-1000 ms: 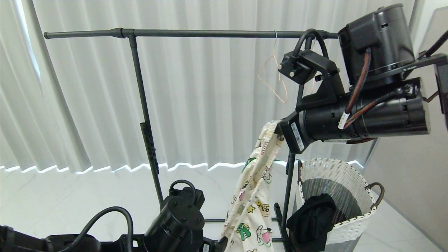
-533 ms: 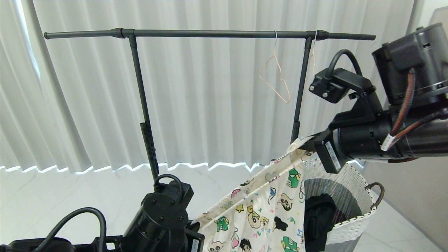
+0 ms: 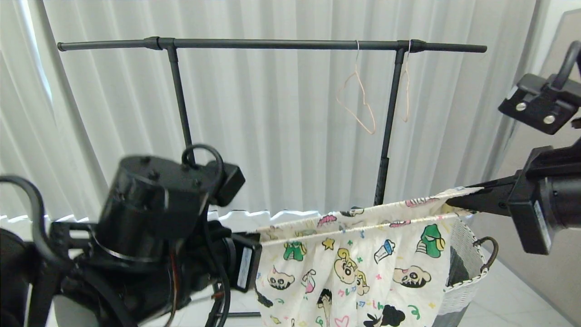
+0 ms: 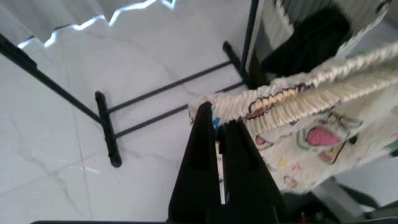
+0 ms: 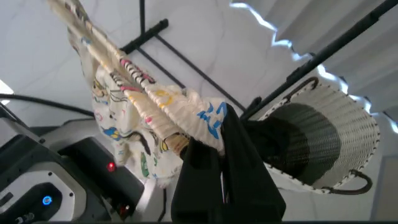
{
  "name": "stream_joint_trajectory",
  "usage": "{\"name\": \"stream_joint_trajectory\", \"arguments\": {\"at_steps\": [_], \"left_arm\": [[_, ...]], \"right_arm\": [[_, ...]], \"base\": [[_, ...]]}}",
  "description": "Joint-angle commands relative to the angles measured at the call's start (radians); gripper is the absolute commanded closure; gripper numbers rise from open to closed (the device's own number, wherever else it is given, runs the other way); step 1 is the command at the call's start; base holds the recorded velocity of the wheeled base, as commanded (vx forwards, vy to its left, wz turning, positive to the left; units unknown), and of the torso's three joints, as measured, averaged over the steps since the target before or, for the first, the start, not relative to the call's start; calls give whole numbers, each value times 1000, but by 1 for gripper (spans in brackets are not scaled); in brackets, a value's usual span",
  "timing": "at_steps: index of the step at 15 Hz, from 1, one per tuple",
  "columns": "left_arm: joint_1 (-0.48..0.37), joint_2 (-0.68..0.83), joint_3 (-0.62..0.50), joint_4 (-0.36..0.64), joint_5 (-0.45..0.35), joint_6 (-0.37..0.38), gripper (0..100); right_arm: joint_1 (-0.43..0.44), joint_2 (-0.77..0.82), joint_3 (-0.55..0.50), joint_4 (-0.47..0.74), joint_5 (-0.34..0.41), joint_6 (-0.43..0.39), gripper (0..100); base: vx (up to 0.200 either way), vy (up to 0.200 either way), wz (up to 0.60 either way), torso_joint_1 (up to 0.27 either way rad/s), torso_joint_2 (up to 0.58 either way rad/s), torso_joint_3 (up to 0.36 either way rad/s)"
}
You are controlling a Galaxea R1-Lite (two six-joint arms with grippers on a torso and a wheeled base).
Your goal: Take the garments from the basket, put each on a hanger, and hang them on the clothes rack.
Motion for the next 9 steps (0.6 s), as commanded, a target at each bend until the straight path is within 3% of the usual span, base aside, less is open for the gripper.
{"name": "stream_joint_trajectory", "arguments": {"at_steps": [1, 2, 5, 9], "left_arm": [[90, 9, -483, 393, -41, 22, 100], [96, 26, -624, 496, -41, 48, 100], [84, 75, -918, 650, -41, 118, 100], [26, 63, -931, 660, -22, 151, 100]], "right_arm": [[1, -31, -45, -17, 0, -3, 100], [1, -11, -122, -34, 1, -3, 100], [-2, 72, -312, -32, 0, -3, 100], [-1, 75, -332, -6, 0, -7, 100]], "base": [[0, 0, 0, 0, 0, 0], [0, 0, 0, 0, 0, 0], [0, 0, 0, 0, 0, 0], [0, 0, 0, 0, 0, 0]]}}
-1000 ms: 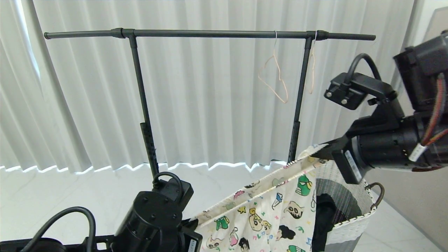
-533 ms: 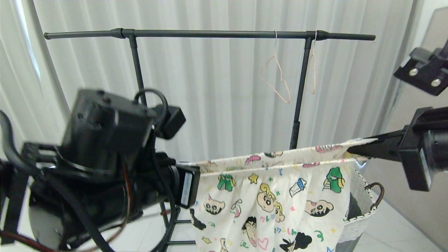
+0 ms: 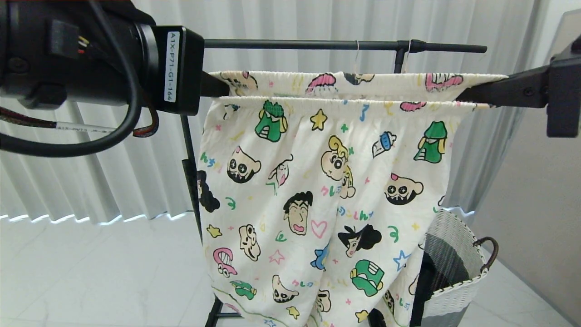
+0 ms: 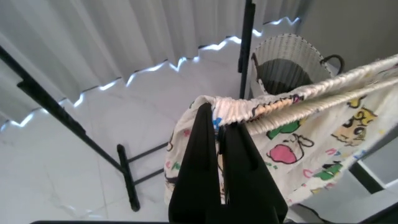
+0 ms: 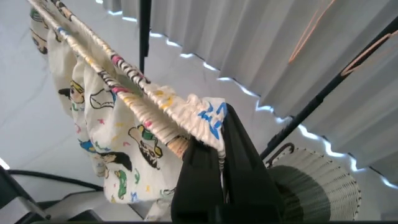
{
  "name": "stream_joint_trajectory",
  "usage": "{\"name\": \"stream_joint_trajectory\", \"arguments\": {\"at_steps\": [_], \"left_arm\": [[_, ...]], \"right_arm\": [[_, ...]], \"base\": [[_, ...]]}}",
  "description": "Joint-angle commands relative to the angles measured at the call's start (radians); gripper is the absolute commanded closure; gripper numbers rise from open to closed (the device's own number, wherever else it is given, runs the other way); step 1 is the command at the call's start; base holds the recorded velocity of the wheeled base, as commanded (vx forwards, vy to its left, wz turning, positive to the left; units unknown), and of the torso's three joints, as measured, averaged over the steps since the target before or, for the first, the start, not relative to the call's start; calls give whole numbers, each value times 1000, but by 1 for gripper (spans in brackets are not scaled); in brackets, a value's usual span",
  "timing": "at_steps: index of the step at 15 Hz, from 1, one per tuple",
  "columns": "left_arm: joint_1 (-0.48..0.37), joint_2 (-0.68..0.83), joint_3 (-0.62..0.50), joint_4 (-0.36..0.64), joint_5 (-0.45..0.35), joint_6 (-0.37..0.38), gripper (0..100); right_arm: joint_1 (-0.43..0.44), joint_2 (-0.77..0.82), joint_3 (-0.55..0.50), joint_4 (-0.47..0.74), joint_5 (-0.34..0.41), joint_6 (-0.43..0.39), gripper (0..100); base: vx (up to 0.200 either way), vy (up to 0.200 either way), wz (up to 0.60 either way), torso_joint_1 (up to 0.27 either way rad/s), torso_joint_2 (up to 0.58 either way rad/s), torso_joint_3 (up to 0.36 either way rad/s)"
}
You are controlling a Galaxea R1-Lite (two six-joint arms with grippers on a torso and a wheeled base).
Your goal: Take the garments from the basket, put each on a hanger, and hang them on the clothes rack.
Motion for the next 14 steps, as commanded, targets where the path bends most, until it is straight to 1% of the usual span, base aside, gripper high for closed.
{"name": "stream_joint_trajectory", "arguments": {"at_steps": [1, 3, 4, 5, 7, 8, 9, 10, 11, 13, 14], "left_arm": [[-24, 10, -21, 1, 6, 4, 100], [-63, 13, -24, -2, 8, 13, 100], [-80, 19, -22, -10, 8, 13, 100], [-94, 38, -17, -30, 8, 13, 100], [-102, 91, -17, -62, 8, 15, 100], [-113, 121, -19, -88, 8, 15, 100], [-114, 133, -19, -103, 8, 15, 100], [-126, 151, -19, -126, 8, 30, 100], [-128, 151, -17, -126, 8, 44, 100], [-128, 144, -17, -126, 8, 47, 100], [-128, 139, -16, -126, 9, 47, 100]], "right_arm": [[1, -1, -9, 19, 0, -1, 100], [12, -82, -7, 143, 23, -1, 100], [35, -124, -7, 208, 65, -1, 100], [64, -164, -6, 273, 109, -1, 100], [145, -210, 11, 349, 151, 4, 100], [205, -216, 33, 353, 157, 5, 100], [231, -214, 43, 352, 155, 5, 100], [282, -196, 59, 346, 154, 7, 100], [291, -174, 60, 327, 152, 7, 100], [291, -147, 57, 272, 151, 7, 100], [290, -144, 57, 263, 149, 7, 100]], "base": [[0, 0, 0, 0, 0, 0], [0, 0, 0, 0, 0, 0], [0, 0, 0, 0, 0, 0], [0, 0, 0, 0, 0, 0], [0, 0, 0, 0, 0, 0], [0, 0, 0, 0, 0, 0], [0, 0, 0, 0, 0, 0], [0, 0, 0, 0, 0, 0], [0, 0, 0, 0, 0, 0], [0, 0, 0, 0, 0, 0], [0, 0, 0, 0, 0, 0]]}}
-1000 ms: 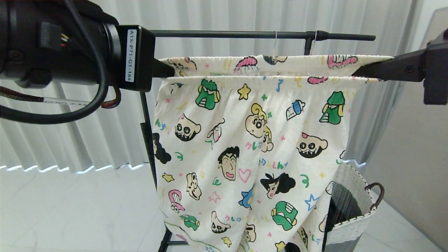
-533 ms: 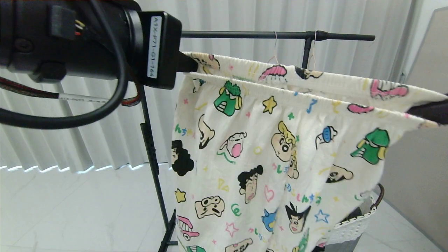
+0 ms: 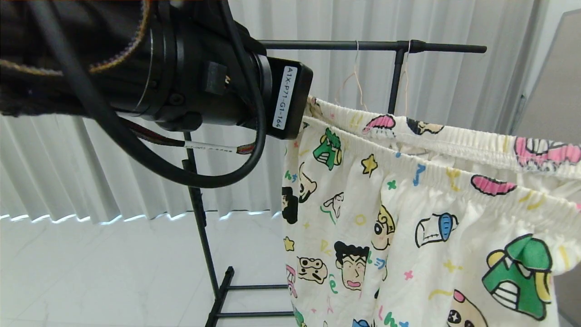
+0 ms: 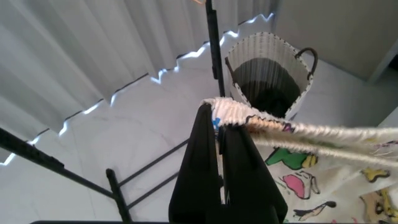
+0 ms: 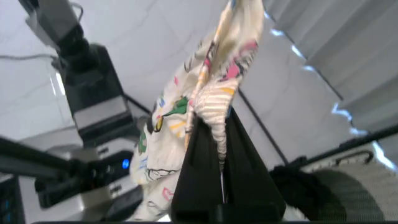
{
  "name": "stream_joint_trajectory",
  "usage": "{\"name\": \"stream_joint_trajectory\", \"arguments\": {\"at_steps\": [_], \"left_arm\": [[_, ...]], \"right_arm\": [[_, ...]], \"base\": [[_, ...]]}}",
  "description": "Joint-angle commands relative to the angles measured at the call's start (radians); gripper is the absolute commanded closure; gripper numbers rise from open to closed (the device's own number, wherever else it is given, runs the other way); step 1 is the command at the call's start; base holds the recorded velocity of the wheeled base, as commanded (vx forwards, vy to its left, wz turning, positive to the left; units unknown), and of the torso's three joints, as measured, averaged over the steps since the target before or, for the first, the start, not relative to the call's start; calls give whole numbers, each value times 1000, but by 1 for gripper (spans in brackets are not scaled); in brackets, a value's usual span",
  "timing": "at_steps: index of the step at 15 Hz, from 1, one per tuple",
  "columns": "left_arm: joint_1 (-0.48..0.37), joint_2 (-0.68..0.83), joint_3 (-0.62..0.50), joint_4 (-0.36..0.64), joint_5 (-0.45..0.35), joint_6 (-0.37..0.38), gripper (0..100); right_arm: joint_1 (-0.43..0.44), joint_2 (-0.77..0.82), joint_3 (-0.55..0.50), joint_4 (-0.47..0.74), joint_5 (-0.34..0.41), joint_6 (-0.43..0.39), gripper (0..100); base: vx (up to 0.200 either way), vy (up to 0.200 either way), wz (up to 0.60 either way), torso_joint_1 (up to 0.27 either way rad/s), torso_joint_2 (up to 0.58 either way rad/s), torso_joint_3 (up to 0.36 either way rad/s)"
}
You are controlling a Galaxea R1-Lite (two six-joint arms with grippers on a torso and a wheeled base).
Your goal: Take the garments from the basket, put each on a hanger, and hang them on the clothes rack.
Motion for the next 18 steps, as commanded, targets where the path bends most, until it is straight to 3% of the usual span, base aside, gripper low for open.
{"name": "stream_joint_trajectory", "arguments": {"at_steps": [1, 4, 7, 10, 14, 18], "left_arm": [[-1, -25, 25, 1, 12, 0, 100], [-18, -187, 220, 11, 26, 5, 100], [-73, -376, 421, 24, 19, 4, 100], [-172, -499, 493, 24, -53, 4, 100], [-254, -528, 525, 23, -54, 5, 100], [-274, -520, 527, 23, -53, 5, 100]], "right_arm": [[-4, 24, 1, -8, -3, 2, 100], [-143, 52, 0, -43, -62, 1, 100], [-275, 167, -5, -267, -46, -1, 100], [-289, 296, -51, -406, 29, -1, 100], [-255, 402, -188, -406, 41, -4, 100], [-257, 382, -186, -399, 33, -4, 100]], "base": [[0, 0, 0, 0, 0, 0], [0, 0, 0, 0, 0, 0], [0, 0, 0, 0, 0, 0], [0, 0, 0, 0, 0, 0], [0, 0, 0, 0, 0, 0], [0, 0, 0, 0, 0, 0]]}}
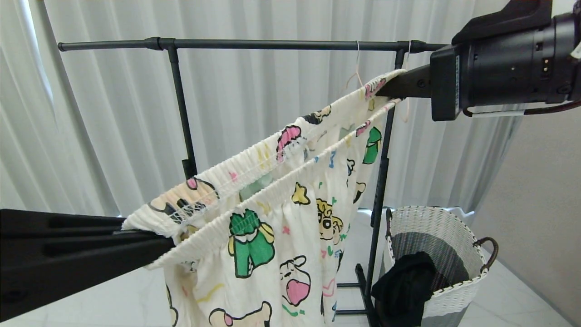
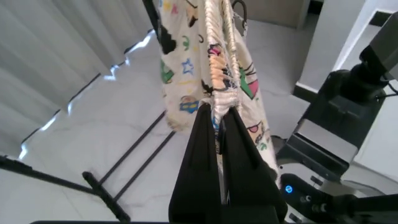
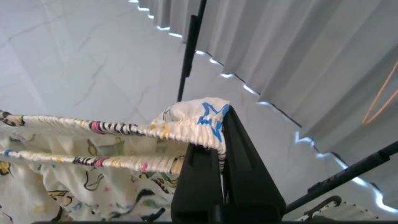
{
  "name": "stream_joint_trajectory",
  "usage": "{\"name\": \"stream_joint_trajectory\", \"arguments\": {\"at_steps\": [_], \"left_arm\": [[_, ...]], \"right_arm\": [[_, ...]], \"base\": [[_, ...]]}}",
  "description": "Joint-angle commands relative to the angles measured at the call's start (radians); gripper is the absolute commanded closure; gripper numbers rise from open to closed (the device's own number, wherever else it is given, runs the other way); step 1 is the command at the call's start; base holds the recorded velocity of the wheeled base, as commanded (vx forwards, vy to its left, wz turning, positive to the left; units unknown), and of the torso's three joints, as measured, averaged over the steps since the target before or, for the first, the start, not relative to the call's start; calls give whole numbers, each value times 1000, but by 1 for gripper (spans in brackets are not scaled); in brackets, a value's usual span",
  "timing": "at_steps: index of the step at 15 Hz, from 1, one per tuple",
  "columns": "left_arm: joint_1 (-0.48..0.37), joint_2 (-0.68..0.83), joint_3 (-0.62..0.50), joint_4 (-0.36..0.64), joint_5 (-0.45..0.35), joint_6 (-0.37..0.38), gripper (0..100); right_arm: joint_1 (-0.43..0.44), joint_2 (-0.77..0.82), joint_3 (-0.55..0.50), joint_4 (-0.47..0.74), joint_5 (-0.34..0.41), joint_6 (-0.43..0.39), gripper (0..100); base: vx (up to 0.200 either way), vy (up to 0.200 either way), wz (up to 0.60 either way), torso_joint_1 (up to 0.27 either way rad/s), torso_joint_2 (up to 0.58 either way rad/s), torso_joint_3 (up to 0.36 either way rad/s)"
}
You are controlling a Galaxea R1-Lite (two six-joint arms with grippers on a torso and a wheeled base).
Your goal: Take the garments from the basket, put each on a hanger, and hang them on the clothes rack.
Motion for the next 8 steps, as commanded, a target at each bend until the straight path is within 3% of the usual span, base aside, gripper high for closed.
{"name": "stream_joint_trajectory", "arguments": {"at_steps": [1, 3, 6, 8], "left_arm": [[-2, -1, -1, 0, 3, 0, 100], [93, 54, -10, 0, 118, 0, 100], [165, 172, -71, 0, 226, 2, 100], [167, 258, -149, 0, 330, 0, 100]], "right_arm": [[-1, -9, -2, 14, -5, -2, 100], [19, -132, -2, 229, -63, -36, 100], [74, -259, 14, 453, -69, -42, 100], [100, -295, 76, 465, -119, -42, 100]], "base": [[0, 0, 0, 0, 0, 0], [0, 0, 0, 0, 0, 0], [0, 0, 0, 0, 0, 0], [0, 0, 0, 0, 0, 0]]}}
